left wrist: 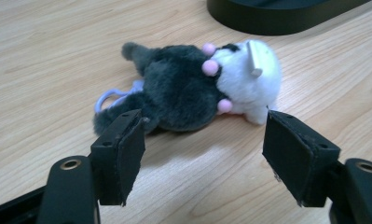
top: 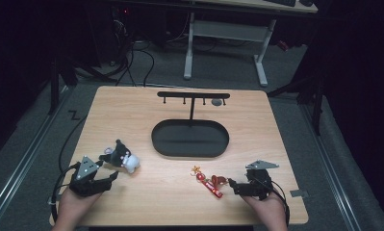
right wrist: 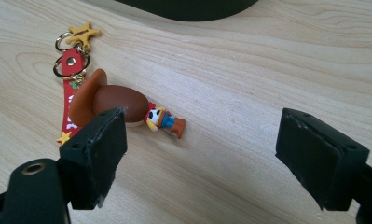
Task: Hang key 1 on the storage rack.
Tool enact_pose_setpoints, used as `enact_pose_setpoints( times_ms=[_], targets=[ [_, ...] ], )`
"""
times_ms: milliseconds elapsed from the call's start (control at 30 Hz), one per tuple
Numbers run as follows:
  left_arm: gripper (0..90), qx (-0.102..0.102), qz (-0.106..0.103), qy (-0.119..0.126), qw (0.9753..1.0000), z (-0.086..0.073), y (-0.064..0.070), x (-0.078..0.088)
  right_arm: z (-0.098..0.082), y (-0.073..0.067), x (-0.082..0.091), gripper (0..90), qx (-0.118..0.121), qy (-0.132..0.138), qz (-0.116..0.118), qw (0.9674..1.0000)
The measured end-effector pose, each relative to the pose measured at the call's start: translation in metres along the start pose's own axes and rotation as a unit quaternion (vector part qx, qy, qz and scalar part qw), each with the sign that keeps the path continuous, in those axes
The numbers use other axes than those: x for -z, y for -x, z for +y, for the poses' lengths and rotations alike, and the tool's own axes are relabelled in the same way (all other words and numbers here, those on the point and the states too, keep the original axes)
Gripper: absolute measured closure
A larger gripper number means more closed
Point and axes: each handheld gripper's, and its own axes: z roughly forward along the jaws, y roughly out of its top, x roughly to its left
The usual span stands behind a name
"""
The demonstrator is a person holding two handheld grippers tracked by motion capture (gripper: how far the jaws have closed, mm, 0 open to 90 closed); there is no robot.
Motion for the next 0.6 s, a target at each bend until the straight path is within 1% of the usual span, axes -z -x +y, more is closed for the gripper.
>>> enact_pose_setpoints(
  times_ms=[133,167,200,233,333,400,433,467,500,533,600],
  targets=[
    [30.0,0.005,0.001,-0.006,1.0000,-0.006,-0.004,0.000,0.002,-0.002,0.000,16.7,0.001,-0.006,0.007,1.0000],
    [30.0,0.011,0.000,-0.003,0.9999,-0.009,-0.008,0.002,0.003,-0.003,0.000,16.8,0.003,-0.010,0.010,0.9999],
    [29.9,0.011,0.000,-0.003,0.9999,-0.009,-0.008,0.002,0.003,-0.003,0.000,16.8,0.003,-0.010,0.010,0.9999],
    [29.8,0.015,0.001,-0.002,0.9999,-0.010,-0.011,0.003,0.002,-0.003,-0.002,16.7,0.001,-0.019,0.016,0.9997],
    [29.7,0.018,0.001,-0.002,0.9998,-0.012,-0.013,0.002,0.000,-0.007,-0.006,16.8,0.011,-0.044,0.012,0.9989],
    [29.6,0.016,0.000,-0.005,0.9999,-0.013,-0.014,0.001,0.000,-0.009,-0.007,17.3,0.020,-0.053,0.013,0.9983],
    [29.5,0.021,-0.004,-0.003,0.9998,-0.013,-0.014,0.001,0.001,-0.010,-0.008,17.4,0.023,-0.058,0.015,0.9979],
    [29.5,0.021,-0.004,-0.003,0.9998,-0.013,-0.014,0.001,0.001,-0.010,-0.008,17.4,0.023,-0.058,0.015,0.9979],
    [29.5,0.029,-0.014,0.003,0.9995,-0.014,-0.014,0.002,0.002,-0.012,-0.008,17.4,0.033,-0.074,0.009,0.9967],
    [29.5,0.027,-0.015,0.004,0.9995,-0.013,-0.013,0.001,0.003,-0.013,-0.009,17.4,0.039,-0.080,0.008,0.9960],
    [29.4,0.017,-0.016,0.003,0.9997,-0.012,-0.011,0.001,0.005,-0.014,-0.009,17.4,0.040,-0.095,0.011,0.9946]
  ],
)
